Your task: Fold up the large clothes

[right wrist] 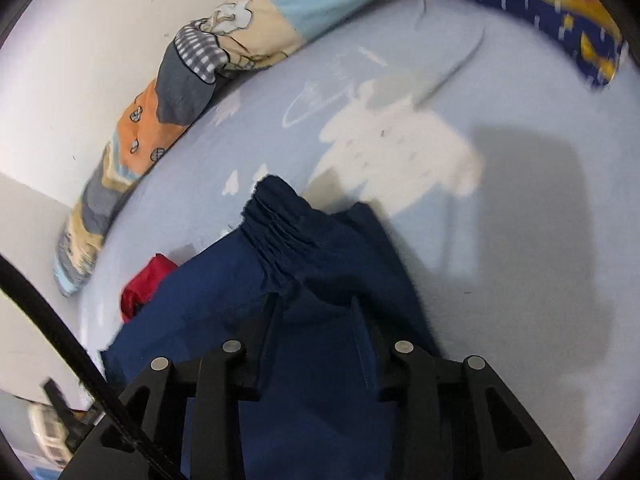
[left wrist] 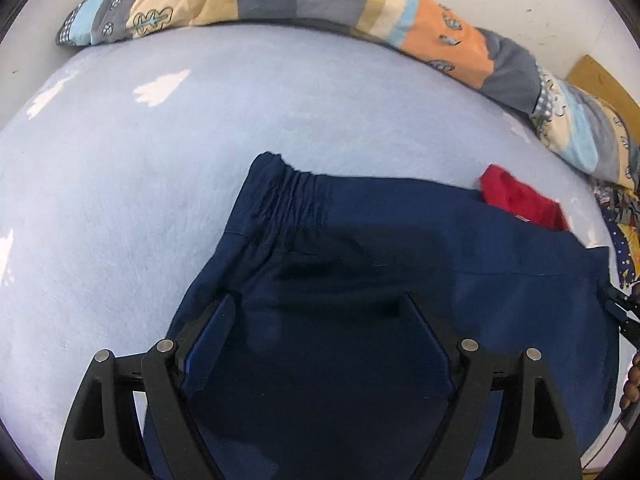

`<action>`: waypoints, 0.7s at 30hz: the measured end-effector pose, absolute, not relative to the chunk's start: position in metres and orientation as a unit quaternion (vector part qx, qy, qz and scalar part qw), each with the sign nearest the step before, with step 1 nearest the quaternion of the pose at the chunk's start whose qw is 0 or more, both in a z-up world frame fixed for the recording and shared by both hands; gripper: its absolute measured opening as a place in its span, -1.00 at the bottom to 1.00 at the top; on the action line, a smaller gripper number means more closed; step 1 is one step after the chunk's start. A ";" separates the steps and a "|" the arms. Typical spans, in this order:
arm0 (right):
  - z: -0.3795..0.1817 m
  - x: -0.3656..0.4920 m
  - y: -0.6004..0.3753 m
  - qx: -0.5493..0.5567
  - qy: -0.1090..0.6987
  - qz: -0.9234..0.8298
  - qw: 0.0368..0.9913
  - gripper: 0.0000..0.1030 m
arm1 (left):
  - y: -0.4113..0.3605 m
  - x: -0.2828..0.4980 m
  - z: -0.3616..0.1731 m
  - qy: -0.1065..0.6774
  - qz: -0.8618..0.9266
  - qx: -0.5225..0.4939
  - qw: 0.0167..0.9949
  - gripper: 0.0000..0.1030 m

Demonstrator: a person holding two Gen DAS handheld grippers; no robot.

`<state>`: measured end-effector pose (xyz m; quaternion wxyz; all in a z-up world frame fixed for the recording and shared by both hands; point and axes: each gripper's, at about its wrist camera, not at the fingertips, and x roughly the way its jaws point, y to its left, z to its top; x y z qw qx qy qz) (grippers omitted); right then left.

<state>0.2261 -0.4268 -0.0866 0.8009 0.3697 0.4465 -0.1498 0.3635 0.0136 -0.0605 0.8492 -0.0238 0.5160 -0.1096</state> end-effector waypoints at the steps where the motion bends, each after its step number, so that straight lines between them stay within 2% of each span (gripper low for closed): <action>1: -0.073 0.223 -0.419 0.347 0.444 -0.147 0.813 -0.24 | 0.014 0.363 -0.060 0.517 -0.112 -0.025 0.848 0.62; 10: -0.032 0.167 -0.362 0.309 0.439 -0.088 0.839 -0.08 | 0.024 0.314 -0.047 0.509 -0.134 0.025 0.850 0.62; 14: -0.048 0.131 -0.351 0.302 0.460 -0.096 0.829 -0.07 | 0.045 0.306 -0.063 0.533 -0.126 0.014 0.837 0.62; 19: -0.084 0.109 -0.354 0.295 0.504 -0.140 0.800 -0.07 | 0.053 0.304 -0.077 0.529 -0.115 0.021 0.841 0.62; 21: -0.081 0.109 -0.352 0.280 0.504 -0.144 0.804 -0.07 | 0.048 0.301 -0.072 0.522 -0.102 0.037 0.846 0.62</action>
